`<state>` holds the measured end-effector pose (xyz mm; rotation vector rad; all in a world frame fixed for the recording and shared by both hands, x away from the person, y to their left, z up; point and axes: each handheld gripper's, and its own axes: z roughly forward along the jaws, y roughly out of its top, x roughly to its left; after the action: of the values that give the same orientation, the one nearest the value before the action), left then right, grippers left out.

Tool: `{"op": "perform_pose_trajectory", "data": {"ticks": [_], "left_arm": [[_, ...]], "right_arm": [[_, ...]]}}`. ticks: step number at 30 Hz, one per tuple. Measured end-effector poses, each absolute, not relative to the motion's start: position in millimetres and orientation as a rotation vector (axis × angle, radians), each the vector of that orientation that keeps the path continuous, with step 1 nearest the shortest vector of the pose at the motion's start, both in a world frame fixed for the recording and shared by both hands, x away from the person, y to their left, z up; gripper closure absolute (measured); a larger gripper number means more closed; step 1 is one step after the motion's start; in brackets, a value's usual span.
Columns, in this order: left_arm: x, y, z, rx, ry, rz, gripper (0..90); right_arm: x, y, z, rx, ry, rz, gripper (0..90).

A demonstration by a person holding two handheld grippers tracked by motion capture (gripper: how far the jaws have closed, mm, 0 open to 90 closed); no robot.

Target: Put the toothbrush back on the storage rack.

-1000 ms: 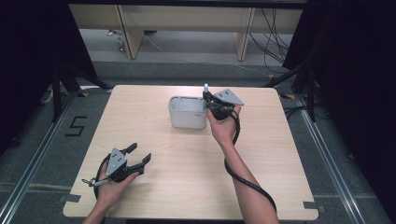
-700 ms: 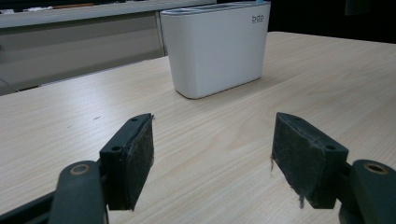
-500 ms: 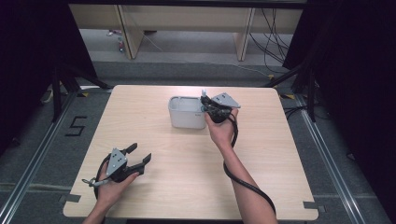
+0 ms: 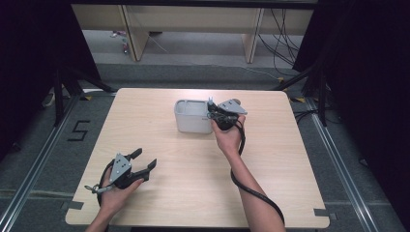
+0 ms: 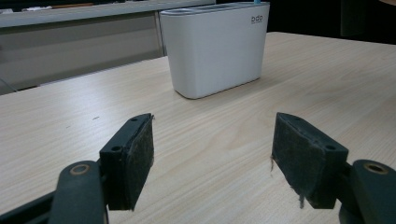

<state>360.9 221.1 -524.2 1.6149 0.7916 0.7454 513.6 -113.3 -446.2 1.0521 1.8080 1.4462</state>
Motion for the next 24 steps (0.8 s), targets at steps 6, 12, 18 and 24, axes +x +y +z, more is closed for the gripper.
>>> {"op": "perform_pose_trajectory", "data": {"ticks": [6,12,18,24], "left_arm": [[361,221,-524,1.617,0.790,0.746,28.9],[361,221,-524,1.613,0.792,0.747,28.9],[359,222,-523,1.630,0.806,0.740,28.8],[358,223,-523,1.627,0.810,0.740,28.8]], "right_arm": [[512,-115,-447,1.056,1.811,1.437,80.7],[506,-118,-449,1.088,1.834,1.414,64.1],[492,-128,-452,1.133,1.892,1.375,43.9],[463,-151,-458,1.151,1.932,1.354,41.7]]}}
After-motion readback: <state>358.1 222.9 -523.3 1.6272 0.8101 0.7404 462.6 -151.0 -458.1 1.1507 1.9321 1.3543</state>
